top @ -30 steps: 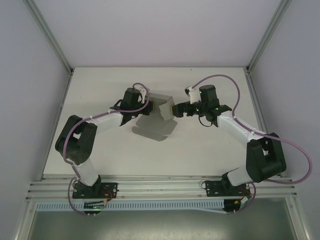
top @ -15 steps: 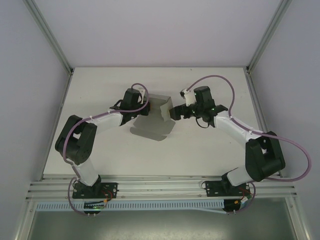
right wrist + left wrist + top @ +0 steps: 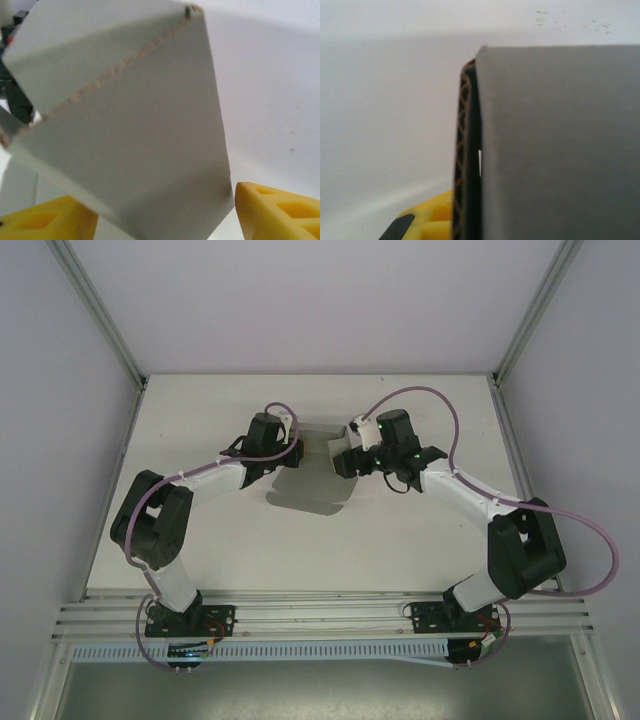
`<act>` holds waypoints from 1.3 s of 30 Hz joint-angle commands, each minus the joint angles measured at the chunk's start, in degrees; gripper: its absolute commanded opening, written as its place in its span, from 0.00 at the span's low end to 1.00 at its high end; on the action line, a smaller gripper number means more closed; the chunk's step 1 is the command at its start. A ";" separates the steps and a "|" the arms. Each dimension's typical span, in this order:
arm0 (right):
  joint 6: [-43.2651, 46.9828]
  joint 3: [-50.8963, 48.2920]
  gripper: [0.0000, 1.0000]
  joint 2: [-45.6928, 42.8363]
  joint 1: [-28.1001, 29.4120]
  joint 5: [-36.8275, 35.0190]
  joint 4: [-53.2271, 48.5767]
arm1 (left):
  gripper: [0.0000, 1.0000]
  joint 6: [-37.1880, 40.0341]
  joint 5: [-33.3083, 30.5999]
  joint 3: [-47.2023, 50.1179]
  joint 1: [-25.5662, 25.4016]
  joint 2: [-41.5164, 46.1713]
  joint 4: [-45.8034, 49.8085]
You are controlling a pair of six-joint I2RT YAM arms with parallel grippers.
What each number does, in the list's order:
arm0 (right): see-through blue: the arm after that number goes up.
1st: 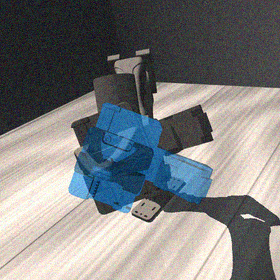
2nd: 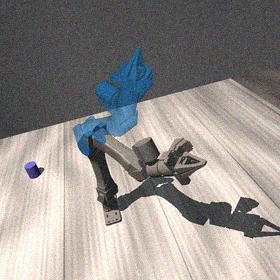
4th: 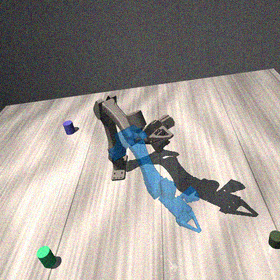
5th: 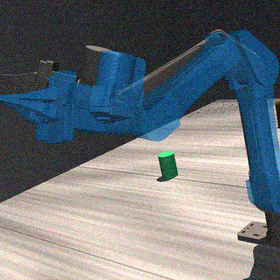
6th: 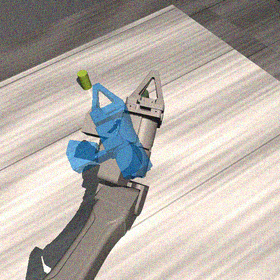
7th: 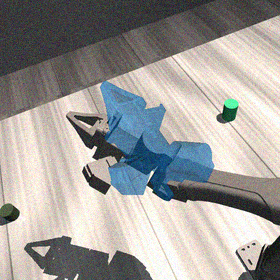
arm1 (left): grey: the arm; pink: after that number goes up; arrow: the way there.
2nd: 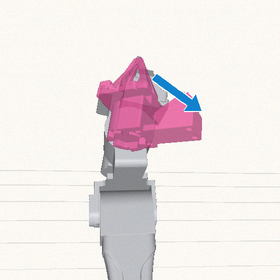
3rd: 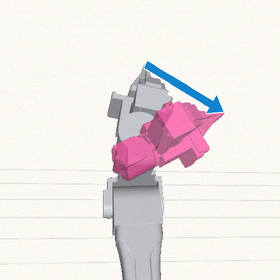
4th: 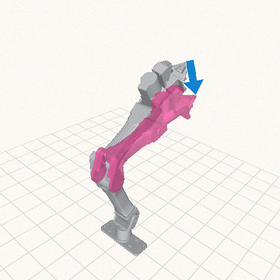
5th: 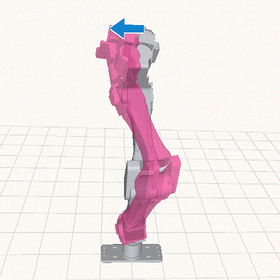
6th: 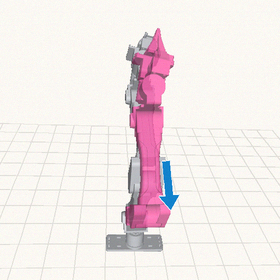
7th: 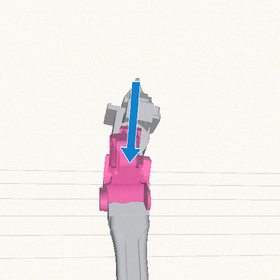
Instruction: Assemble paper box
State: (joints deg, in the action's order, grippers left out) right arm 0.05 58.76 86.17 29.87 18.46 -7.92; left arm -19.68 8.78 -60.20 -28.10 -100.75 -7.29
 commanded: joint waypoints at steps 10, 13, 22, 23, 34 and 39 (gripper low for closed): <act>-1.99 5.51 0.42 6.77 6.14 -24.18 4.10 | 0.00 2.21 -0.34 -0.99 -1.52 1.29 0.55; -4.23 6.29 0.36 8.28 6.90 -27.41 4.48 | 0.00 1.79 -0.33 -0.88 -1.70 1.45 0.39; -10.95 9.97 0.11 12.01 8.64 -47.44 -1.83 | 0.00 0.34 -4.67 -1.40 -2.78 2.03 1.91; -11.69 10.76 0.08 12.78 8.79 -50.04 -3.18 | 0.00 0.25 -5.51 -1.78 -3.08 2.10 2.54; -22.99 12.42 0.00 16.95 8.74 -73.26 -7.53 | 0.00 -1.98 -10.21 -2.50 -4.47 5.61 5.30; -20.04 7.62 0.00 13.99 8.83 -68.29 3.06 | 0.00 -1.85 -10.64 -3.16 -4.50 5.04 6.18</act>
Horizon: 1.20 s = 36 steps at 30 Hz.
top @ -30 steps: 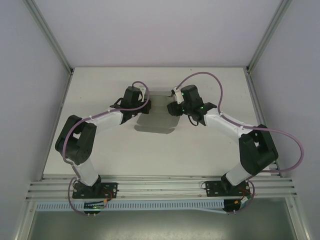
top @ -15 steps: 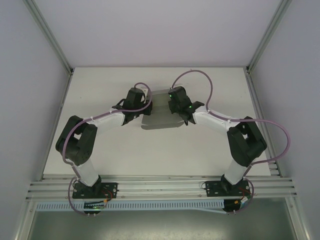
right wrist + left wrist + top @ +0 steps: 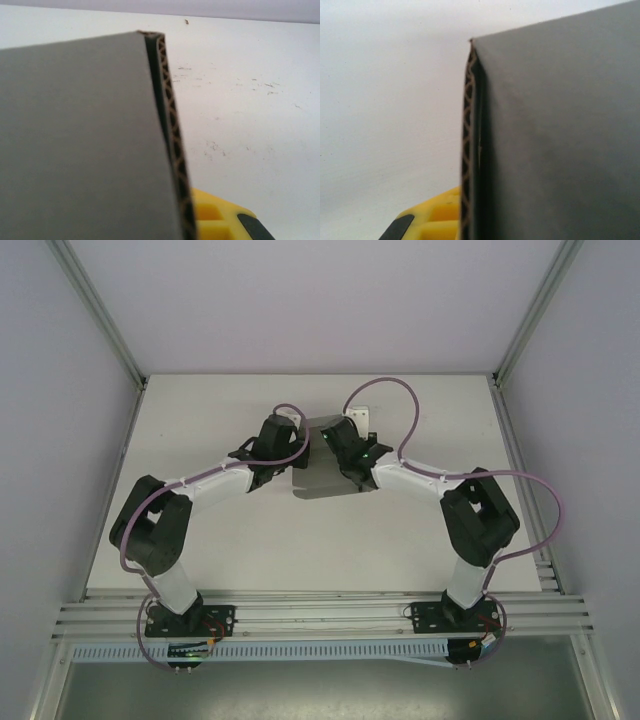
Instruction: Assemble paper box
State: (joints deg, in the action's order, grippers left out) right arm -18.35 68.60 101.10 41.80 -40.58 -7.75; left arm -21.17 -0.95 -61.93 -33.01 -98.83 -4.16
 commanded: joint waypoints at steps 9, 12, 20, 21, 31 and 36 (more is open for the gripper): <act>8.87 -11.39 0.13 -6.66 -3.17 9.18 20.76 | 0.00 -0.36 0.94 -1.83 0.45 3.02 3.02; 11.59 -15.06 0.35 -10.37 -3.98 17.06 25.26 | 0.00 -0.34 0.87 -1.63 0.39 3.35 3.13; 17.82 -18.36 0.75 -18.47 -5.59 44.21 23.50 | 0.00 -0.38 1.19 -1.44 0.41 3.47 3.55; 18.00 -18.49 0.76 -19.28 -5.58 46.23 23.23 | 0.00 -0.46 1.29 -1.36 0.41 3.45 3.57; 20.21 -20.84 0.80 -29.28 -7.23 42.49 13.89 | 0.00 0.20 0.80 -0.83 0.41 3.73 3.71; 19.84 -24.30 0.87 -39.72 -9.06 44.52 11.41 | 0.00 0.60 0.37 -0.75 0.43 3.39 3.59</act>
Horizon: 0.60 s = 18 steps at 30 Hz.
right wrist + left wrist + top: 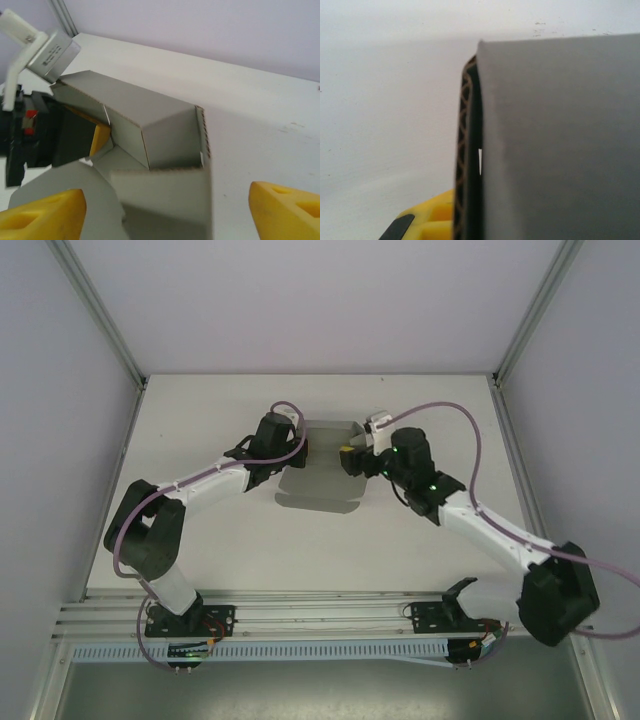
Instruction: Assemble paper box
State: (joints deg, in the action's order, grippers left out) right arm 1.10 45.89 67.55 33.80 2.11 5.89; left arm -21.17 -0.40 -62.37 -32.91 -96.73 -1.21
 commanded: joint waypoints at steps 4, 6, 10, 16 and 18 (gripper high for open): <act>-6.51 -3.92 0.81 -13.12 -8.34 4.45 -4.39 | 0.00 0.72 0.04 -0.42 0.30 1.11 0.26; -7.36 -5.21 0.80 -14.15 -13.16 11.20 -4.71 | 0.00 0.98 0.56 -0.41 0.30 1.02 -0.10; -4.00 -4.91 0.78 -10.43 -16.97 22.67 -5.69 | 0.00 1.54 1.32 -0.79 0.30 0.70 -0.19; 0.33 0.96 0.69 1.73 -16.97 32.62 -5.80 | 0.00 1.77 1.46 -0.78 0.32 0.70 -0.06; 0.48 2.98 0.67 5.14 -16.84 33.18 -5.41 | 0.00 1.83 1.58 -0.76 0.30 0.79 -0.02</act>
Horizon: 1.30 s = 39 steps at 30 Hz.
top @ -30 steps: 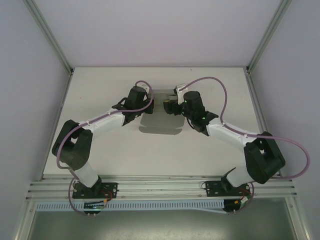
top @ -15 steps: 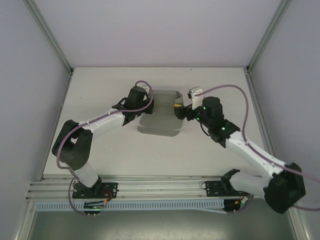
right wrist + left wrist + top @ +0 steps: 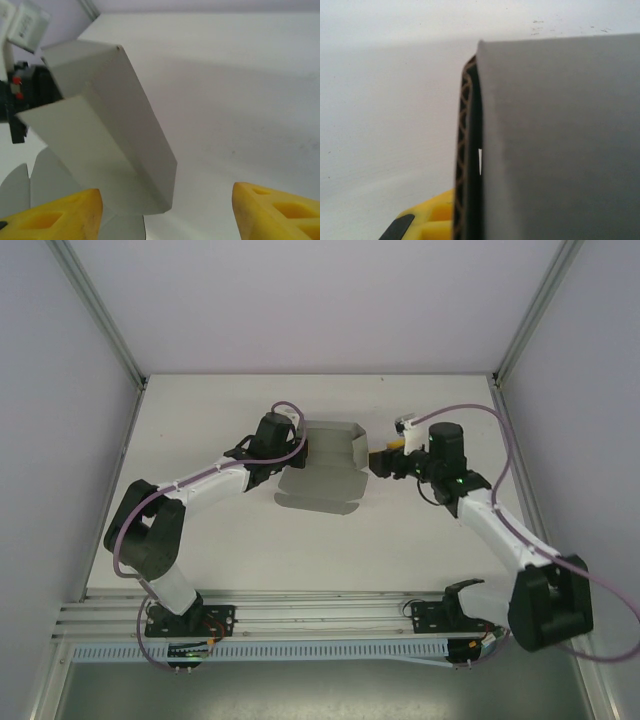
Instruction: Assemble paper box
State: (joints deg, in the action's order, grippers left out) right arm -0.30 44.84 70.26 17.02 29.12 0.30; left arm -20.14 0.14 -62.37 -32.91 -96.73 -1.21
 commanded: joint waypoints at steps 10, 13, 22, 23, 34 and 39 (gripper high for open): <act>0.92 9.45 0.52 12.23 3.47 7.27 1.51 | 0.00 1.08 0.60 -1.46 0.30 0.05 0.64; 0.35 10.46 0.51 13.53 5.27 3.12 1.97 | 0.00 1.07 0.69 -1.88 0.36 -0.25 1.00; -4.96 12.87 0.47 16.97 9.56 -21.62 5.94 | 0.00 0.67 0.47 -1.58 0.30 0.31 1.14; -5.02 13.40 0.46 17.63 10.14 -23.31 6.03 | 0.00 0.62 0.51 -1.53 0.31 0.31 1.18; -6.23 22.10 0.14 25.88 17.32 -52.74 -0.48 | 0.00 0.02 -0.05 -1.18 0.14 0.88 1.22; -6.04 24.60 0.04 27.51 17.98 -58.16 -5.58 | 0.00 -0.04 -1.26 -1.00 0.13 1.52 1.58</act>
State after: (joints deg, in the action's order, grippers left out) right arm -4.97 67.33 96.73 36.23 -18.76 -2.44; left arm -20.67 -2.70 -62.48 -32.29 -96.79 0.08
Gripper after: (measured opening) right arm 0.076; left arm 0.081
